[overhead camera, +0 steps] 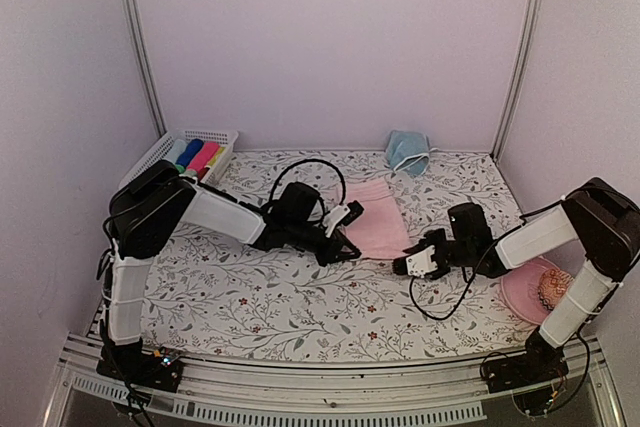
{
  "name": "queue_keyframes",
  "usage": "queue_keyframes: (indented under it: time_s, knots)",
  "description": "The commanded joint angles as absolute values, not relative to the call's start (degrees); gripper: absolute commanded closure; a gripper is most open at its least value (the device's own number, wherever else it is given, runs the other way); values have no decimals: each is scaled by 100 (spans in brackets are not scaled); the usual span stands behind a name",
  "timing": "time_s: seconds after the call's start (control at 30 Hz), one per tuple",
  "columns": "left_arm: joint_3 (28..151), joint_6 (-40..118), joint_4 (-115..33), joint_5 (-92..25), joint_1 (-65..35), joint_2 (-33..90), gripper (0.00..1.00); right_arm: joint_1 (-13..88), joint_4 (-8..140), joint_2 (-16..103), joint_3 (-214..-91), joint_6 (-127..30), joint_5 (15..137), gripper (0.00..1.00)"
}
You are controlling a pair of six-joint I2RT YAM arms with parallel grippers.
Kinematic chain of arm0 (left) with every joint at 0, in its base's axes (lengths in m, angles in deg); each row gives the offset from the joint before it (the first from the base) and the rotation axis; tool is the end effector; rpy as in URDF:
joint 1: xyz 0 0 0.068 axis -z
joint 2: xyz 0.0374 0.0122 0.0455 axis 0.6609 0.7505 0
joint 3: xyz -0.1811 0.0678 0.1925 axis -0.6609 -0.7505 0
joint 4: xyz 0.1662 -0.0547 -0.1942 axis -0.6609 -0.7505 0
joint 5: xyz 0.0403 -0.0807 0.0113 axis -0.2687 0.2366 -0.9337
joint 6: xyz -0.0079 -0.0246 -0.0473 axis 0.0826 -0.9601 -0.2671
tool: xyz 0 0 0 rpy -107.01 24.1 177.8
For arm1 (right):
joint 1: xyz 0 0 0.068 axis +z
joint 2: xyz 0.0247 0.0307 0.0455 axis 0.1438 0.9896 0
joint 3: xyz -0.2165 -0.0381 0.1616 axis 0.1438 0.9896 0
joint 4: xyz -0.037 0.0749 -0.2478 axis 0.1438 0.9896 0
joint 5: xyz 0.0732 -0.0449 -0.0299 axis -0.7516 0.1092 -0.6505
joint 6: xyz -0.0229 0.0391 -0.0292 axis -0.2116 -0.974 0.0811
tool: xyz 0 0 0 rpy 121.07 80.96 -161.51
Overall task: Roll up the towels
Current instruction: Pick up the towel from the center of the board.
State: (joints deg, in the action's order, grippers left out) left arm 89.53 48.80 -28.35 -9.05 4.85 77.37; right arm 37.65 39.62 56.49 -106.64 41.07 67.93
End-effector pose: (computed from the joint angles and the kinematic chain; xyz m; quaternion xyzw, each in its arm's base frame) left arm 0.2970 -0.3378 0.1132 0.4407 0.7483 -0.4041 0.2873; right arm 0.2424 0.1477 0.1137 -0.7740 0.4503 -0.0794 0.4380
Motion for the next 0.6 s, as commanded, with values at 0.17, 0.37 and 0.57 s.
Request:
queue_keyframes:
  time_s: [0.17, 0.37, 0.57]
  knots:
    - [8930, 5048, -2965, -967, 402, 7596, 100, 3809, 5039, 5625, -11149, 3724, 6634, 98]
    - [8617, 5221, -3056, -933, 418, 7377, 65, 3781, 6928, 5773, -12175, 3140, 6293, 98]
    - [8199, 5354, -2874, -1069, 508, 7105, 34, 3700, 8189, 6061, -12817, 3002, 6076, 98]
